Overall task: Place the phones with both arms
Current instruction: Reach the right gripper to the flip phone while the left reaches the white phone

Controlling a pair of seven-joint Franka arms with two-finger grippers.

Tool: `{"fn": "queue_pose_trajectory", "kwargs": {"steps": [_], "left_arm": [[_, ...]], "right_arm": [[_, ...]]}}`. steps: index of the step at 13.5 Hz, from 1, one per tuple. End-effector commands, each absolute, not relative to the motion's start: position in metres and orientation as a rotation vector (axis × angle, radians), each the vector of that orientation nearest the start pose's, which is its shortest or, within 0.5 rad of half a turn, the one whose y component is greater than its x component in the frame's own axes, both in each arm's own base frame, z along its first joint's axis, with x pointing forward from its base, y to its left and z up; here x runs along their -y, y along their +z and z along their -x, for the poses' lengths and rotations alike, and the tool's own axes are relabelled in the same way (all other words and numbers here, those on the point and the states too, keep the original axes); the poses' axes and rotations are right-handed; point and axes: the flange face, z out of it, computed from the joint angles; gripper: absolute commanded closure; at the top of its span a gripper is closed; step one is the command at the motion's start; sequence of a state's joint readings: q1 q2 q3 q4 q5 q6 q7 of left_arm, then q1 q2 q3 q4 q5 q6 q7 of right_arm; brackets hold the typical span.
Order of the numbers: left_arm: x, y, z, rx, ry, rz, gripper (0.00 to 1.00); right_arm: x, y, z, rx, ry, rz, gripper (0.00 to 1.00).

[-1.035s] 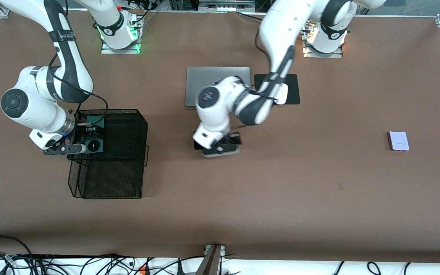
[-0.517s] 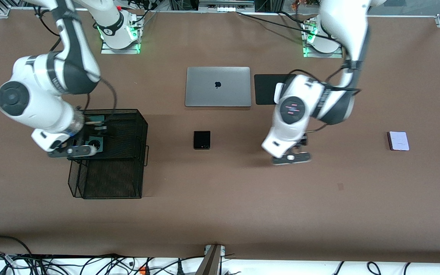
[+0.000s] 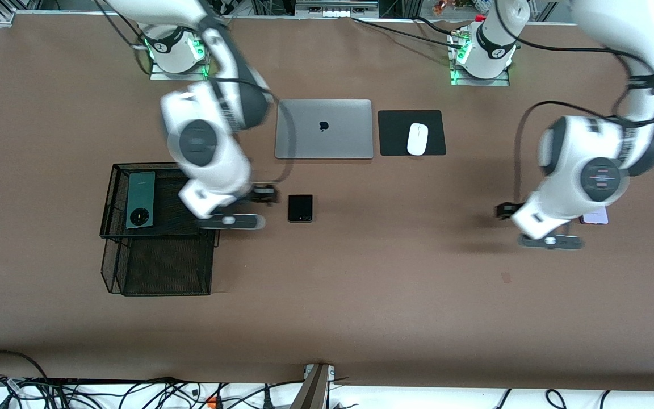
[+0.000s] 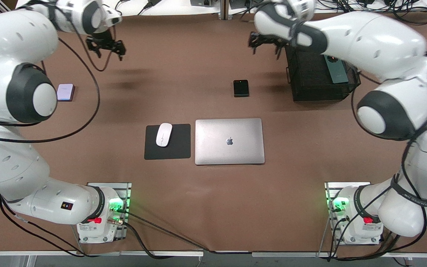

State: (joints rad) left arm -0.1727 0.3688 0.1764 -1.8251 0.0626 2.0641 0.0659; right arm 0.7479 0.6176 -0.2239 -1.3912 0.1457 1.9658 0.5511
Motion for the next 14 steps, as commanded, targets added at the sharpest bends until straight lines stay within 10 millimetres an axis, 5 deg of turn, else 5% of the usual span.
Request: {"fn": "queue_pose_trajectory", "kwargs": {"steps": [1, 6, 11, 14], "left_arm": [[-0.055, 0.330, -0.615, -0.266, 0.180, 3.018, 0.00], [-0.168, 0.285, -0.570, -0.274, 0.003, 2.974, 0.00], [-0.228, 0.258, -0.540, -0.162, -0.051, 2.978, 0.00], [-0.246, 0.232, -0.531, -0.160, -0.066, 2.981, 0.00]], "right_arm": [[-0.431, 0.318, -0.601, -0.117, -0.056, 3.128, 0.01], [-0.447, 0.241, -0.578, -0.106, -0.098, 3.119, 0.02], [-0.444, 0.208, -0.559, -0.007, -0.067, 3.121, 0.01], [-0.434, 0.192, -0.549, -0.003, -0.018, 3.148, 0.01]]}}
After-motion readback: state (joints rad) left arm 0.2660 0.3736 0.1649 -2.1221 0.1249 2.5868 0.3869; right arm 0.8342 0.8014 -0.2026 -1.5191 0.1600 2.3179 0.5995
